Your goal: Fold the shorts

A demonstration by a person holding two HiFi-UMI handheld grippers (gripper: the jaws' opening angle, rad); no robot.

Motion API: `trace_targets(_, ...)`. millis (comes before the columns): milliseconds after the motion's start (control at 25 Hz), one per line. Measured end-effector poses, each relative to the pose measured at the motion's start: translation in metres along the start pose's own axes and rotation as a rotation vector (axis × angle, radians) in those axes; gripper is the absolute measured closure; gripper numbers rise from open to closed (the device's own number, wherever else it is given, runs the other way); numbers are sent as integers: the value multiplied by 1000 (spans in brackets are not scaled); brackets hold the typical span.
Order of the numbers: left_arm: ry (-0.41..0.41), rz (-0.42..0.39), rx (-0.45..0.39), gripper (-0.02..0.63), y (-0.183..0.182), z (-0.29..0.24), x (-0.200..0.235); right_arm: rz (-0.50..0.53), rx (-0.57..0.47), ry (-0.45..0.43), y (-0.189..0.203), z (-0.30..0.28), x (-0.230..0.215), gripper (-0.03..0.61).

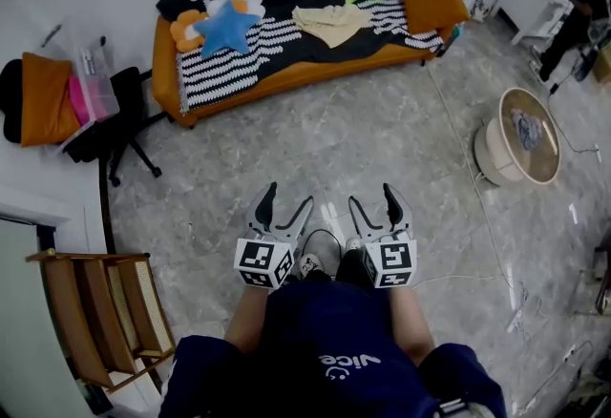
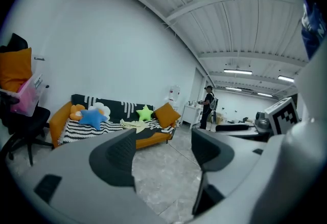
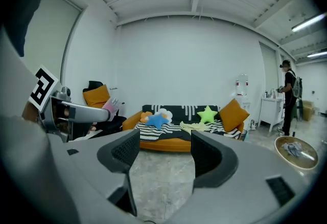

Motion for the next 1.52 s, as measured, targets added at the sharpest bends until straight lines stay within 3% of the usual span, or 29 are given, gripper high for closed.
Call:
trace_targets(320, -23, 41, 5, 293, 1, -26, 10, 29, 16, 14, 1, -27, -24, 268)
trace_targets(640, -134, 62, 33, 293, -17, -94, 50, 61, 27, -58, -21, -126, -65, 282)
trace_targets(1120, -301, 103, 18, 296, -61, -233, 87, 118, 38, -230, -63, -278, -162, 298)
trace_targets(1520, -342, 123, 45, 305, -65, -277, 101, 122, 68, -269, -65, -319, -186, 307)
Point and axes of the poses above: the fingertips, and each gripper's own axes: z backward along the fingers, x to its left, y out of its underside, the point moved 8 cm from there along z, backward along the fingers, and after that the axes turned 9 degrees about y, right-handed, at the moved point
